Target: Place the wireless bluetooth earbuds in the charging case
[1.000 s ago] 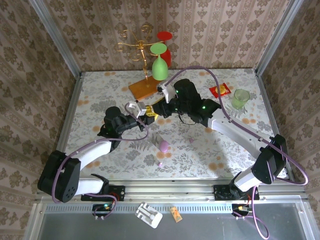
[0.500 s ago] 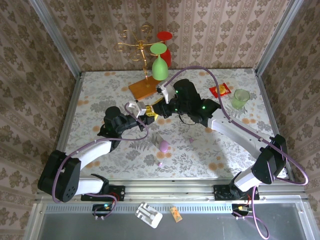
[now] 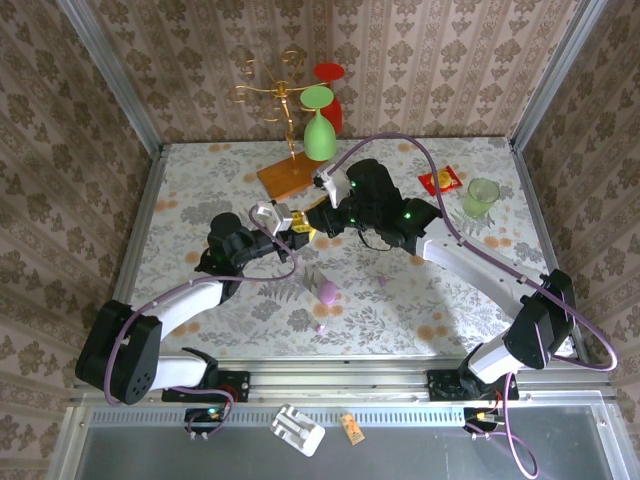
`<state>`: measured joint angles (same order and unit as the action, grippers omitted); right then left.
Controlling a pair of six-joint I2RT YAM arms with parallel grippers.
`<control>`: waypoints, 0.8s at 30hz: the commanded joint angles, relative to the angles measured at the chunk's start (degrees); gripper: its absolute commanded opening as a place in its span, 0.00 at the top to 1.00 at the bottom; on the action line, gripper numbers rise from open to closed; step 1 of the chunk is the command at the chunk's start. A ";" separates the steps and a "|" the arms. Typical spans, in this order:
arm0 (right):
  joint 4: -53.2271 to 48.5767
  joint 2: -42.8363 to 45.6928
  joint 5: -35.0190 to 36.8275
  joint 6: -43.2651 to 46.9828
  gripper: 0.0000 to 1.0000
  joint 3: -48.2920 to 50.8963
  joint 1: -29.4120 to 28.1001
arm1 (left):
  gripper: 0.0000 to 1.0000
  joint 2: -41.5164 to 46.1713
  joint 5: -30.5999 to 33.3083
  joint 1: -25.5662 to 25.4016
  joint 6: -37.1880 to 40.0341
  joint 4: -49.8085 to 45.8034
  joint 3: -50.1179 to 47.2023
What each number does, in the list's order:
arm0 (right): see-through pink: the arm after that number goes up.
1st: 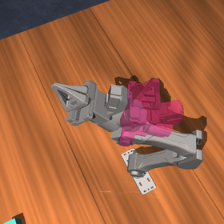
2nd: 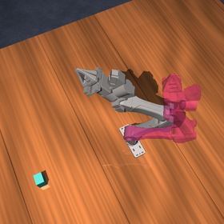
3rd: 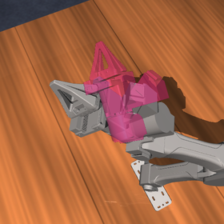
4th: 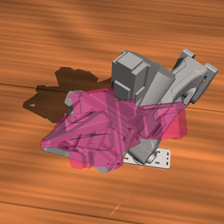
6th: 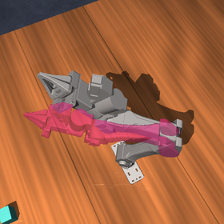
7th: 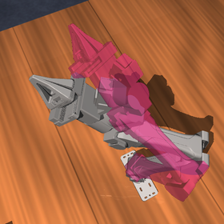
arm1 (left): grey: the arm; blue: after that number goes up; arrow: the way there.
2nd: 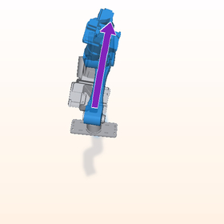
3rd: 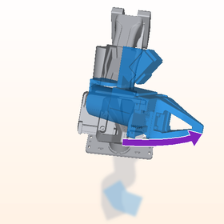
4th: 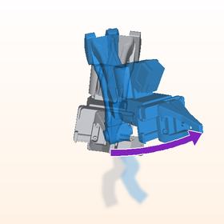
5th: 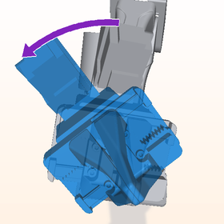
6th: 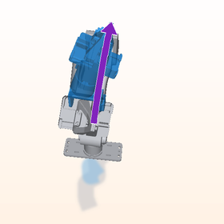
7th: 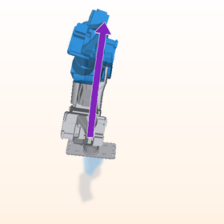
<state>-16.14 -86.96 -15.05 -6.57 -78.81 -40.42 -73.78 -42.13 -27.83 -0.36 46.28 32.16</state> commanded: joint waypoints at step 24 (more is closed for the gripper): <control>-5.03 -0.13 2.25 -0.11 0.71 -1.91 -0.27 | 0.98 0.37 -2.32 -0.47 -1.66 5.09 1.76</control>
<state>-18.28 -86.67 -15.25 -6.57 -79.15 -40.51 -73.78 -42.57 -27.90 -1.28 46.72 32.16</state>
